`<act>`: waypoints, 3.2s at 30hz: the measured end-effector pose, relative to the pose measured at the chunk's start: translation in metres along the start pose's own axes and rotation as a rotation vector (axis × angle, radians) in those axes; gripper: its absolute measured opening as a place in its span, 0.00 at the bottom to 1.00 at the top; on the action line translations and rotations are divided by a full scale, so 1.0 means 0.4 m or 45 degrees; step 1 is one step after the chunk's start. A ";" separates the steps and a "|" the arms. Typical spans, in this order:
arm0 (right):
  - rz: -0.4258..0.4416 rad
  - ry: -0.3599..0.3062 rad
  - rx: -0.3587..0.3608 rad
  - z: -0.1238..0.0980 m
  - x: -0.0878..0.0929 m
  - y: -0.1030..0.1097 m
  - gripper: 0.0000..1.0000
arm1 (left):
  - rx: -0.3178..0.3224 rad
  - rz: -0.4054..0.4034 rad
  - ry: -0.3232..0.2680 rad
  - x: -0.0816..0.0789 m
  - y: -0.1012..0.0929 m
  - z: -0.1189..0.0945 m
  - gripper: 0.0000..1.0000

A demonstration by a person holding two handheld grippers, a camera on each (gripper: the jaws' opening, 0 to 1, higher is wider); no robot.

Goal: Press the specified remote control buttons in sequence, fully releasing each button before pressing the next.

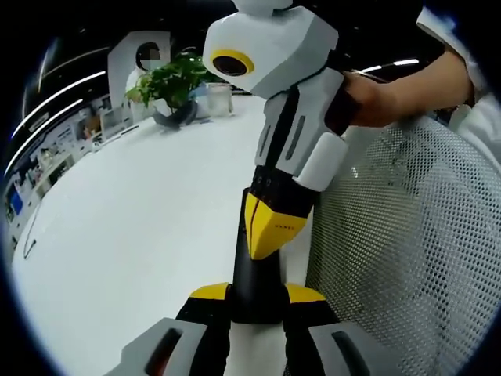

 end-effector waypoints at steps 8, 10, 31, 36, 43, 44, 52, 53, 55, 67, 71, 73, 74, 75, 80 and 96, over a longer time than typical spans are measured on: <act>-0.081 -0.293 0.117 -0.098 -0.057 -0.020 0.00 | 0.009 0.001 -0.005 -0.003 0.013 0.005 0.24; -0.035 -0.365 0.127 -0.137 -0.067 -0.036 0.00 | 0.009 -0.001 -0.017 -0.002 0.014 0.005 0.24; 0.107 -0.976 0.591 -0.342 0.026 -0.120 0.91 | 0.003 -0.005 0.054 -0.016 0.017 0.012 0.24; 0.012 -1.015 0.772 -0.349 0.026 -0.127 0.98 | 0.024 0.013 0.094 -0.017 0.029 0.008 0.24; 0.056 -1.070 0.827 -0.365 0.043 -0.148 0.99 | 0.056 0.040 0.121 -0.021 0.050 0.009 0.24; 0.058 -1.064 0.853 -0.366 0.046 -0.152 0.99 | 0.056 0.043 0.122 -0.021 0.053 0.010 0.23; -0.005 -1.020 0.886 -0.358 0.049 -0.151 0.99 | 0.052 0.092 0.155 -0.044 0.103 0.016 0.23; 0.000 -1.026 0.888 -0.360 0.050 -0.152 0.99 | 0.045 0.099 0.158 -0.049 0.117 0.019 0.23; 0.011 -1.029 0.890 -0.361 0.051 -0.155 0.99 | 0.029 0.116 0.165 -0.061 0.139 0.021 0.23; -0.020 -0.963 0.915 -0.350 0.056 -0.160 0.99 | -0.020 0.247 0.241 -0.146 0.316 0.021 0.23; -0.017 -0.952 0.914 -0.349 0.057 -0.159 0.97 | -0.031 0.273 0.274 -0.178 0.382 0.014 0.23; -0.021 -0.948 0.916 -0.349 0.057 -0.159 0.97 | -0.041 0.290 0.290 -0.193 0.412 0.010 0.23; -0.021 -0.944 0.914 -0.348 0.057 -0.159 0.97 | -0.046 0.297 0.296 -0.198 0.424 0.009 0.23; -0.023 -0.935 0.912 -0.345 0.057 -0.158 0.97 | -0.054 0.311 0.305 -0.205 0.442 0.006 0.23; -0.052 -0.900 0.918 -0.337 0.058 -0.157 0.98 | -0.079 0.341 0.332 -0.229 0.502 -0.004 0.23; -0.039 -0.853 0.930 -0.330 0.061 -0.164 0.94 | -0.112 0.382 0.397 -0.245 0.691 0.031 0.23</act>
Point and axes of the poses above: the point that each gripper's makers call its tool centre point, and the gripper's own axes: z roughly forward along the fingers, y roughly to its left, x roughly out of its underside, the point moved 9 cm from there along -z, roughly backward along the fingers, and after that the axes turned 7 degrees about x, right-handed, at the moved point
